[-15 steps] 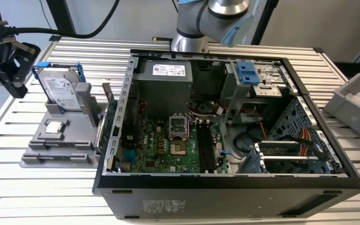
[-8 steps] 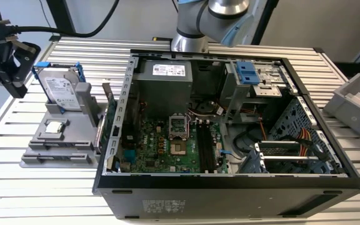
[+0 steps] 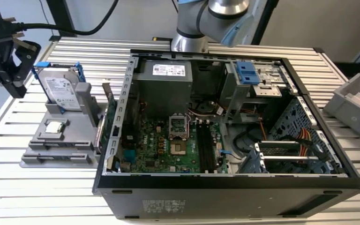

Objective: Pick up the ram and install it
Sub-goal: 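Pick up the ram and move it above insertion slot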

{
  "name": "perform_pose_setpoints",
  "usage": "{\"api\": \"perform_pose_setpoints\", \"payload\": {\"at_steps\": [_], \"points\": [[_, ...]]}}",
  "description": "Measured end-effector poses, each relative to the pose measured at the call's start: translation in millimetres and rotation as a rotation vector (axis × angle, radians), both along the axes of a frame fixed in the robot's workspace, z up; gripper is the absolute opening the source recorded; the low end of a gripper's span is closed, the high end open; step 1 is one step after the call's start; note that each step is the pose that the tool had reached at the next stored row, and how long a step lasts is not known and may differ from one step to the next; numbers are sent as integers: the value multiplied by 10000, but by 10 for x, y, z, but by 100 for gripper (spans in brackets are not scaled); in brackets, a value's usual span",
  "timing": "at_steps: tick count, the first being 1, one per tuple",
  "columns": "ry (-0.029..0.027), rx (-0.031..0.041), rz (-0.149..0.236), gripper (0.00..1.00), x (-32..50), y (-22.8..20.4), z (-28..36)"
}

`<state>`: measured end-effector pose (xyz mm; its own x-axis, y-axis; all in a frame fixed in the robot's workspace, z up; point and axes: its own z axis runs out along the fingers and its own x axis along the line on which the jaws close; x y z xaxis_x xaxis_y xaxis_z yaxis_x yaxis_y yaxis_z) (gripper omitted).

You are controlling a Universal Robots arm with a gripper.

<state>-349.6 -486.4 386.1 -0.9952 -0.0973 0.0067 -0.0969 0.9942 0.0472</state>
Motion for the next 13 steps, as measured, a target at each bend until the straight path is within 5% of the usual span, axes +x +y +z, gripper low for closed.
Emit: {"api": "perform_pose_setpoints", "payload": {"at_steps": [13], "points": [[1, -91, 1325, 0, 0, 0, 0]]}}
